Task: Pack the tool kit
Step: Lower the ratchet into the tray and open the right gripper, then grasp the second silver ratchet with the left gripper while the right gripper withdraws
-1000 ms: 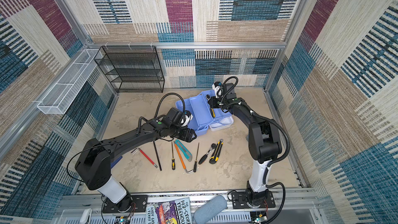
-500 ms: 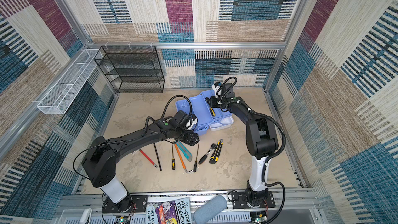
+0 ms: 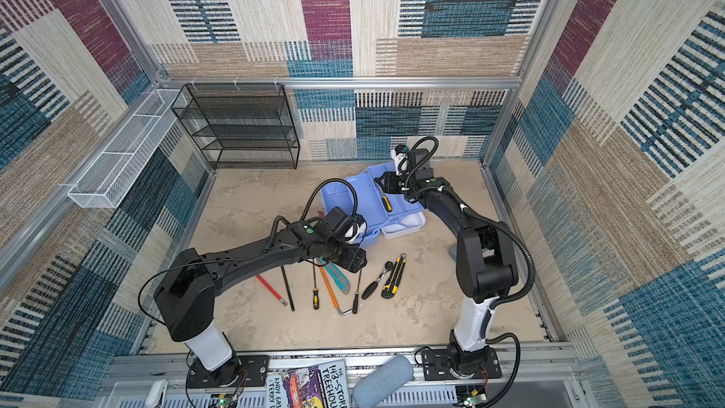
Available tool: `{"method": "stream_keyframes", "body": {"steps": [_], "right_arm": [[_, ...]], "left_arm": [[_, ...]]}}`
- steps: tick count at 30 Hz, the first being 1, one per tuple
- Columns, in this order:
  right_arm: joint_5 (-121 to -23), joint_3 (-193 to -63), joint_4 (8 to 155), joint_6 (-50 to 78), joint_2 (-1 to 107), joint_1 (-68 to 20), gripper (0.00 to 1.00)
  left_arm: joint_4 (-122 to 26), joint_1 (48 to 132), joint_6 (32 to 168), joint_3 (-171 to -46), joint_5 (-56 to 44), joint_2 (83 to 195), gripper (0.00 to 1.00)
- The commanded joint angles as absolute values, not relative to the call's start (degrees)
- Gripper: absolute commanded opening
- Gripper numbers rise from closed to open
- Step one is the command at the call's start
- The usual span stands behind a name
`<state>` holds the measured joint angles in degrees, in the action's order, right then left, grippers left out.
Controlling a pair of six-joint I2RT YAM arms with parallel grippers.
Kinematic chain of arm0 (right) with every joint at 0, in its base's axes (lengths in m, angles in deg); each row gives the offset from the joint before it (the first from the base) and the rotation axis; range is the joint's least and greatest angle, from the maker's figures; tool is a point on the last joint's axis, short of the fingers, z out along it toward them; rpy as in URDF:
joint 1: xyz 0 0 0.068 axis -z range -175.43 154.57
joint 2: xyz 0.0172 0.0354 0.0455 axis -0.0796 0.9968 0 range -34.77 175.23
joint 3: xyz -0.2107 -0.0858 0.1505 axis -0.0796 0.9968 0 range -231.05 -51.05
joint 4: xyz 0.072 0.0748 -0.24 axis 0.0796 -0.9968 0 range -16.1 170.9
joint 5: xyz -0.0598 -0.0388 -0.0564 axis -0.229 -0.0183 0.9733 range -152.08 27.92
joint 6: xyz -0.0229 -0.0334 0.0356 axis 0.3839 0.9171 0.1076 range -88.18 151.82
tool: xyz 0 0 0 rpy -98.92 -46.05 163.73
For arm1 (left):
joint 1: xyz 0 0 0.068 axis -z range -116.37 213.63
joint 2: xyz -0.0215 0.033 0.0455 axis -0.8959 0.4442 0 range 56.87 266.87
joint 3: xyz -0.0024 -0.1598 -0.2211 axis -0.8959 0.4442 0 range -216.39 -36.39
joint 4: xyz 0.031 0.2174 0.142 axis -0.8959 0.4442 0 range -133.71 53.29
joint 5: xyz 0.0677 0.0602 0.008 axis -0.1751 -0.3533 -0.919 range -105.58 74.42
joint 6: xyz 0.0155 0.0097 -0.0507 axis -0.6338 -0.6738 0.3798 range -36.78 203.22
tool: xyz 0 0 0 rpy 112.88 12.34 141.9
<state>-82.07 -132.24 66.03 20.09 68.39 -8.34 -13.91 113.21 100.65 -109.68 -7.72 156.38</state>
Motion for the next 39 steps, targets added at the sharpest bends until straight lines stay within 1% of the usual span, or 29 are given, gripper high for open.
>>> {"method": "stream_keyframes", "body": {"steps": [1,9,10,12,14,20,24,28,34,39], "right_arm": [[-78.3,-130.3,69.8,20.0,65.6,-8.4,0.57],[-71.5,-121.7,74.6,19.8,58.5,-8.3,0.75],[-71.1,-120.8,74.9,19.9,57.9,-8.3,0.78],[-70.1,-118.9,75.5,19.9,56.6,-8.1,0.88],[-69.5,-117.1,76.2,19.6,55.3,-7.5,0.92],[-72.3,-110.0,80.8,17.7,50.5,-3.2,0.97],[-69.5,-107.3,80.9,17.9,48.2,-1.7,1.0],[-67.4,-104.5,81.5,19.3,45.7,-1.3,1.0],[-66.7,-99.5,84.7,20.1,41.3,-0.4,1.0],[-66.1,-97.2,85.3,21.2,39.7,0.0,1.0]], "left_arm": [[-12.0,114.6,97.3,-110.3,-8.8,157.3,0.74],[-10.0,118.5,96.1,-114.1,-11.2,161.8,0.71],[-10.0,118.8,96.2,-114.6,-11.2,162.5,0.7],[-10.0,119.4,96.2,-115.9,-11.2,164.0,0.68],[-10.0,120.1,96.5,-117.0,-11.1,165.4,0.66],[-9.5,121.3,97.1,-120.2,-11.8,169.0,0.62],[-9.1,121.4,97.9,-121.7,-12.7,171.1,0.6],[-9.0,121.5,98.6,-122.7,-13.4,172.8,0.57],[-9.0,121.5,98.6,-124.8,-13.7,175.3,0.54],[-9.0,121.7,98.8,-125.0,-14.3,176.4,0.51]]}}
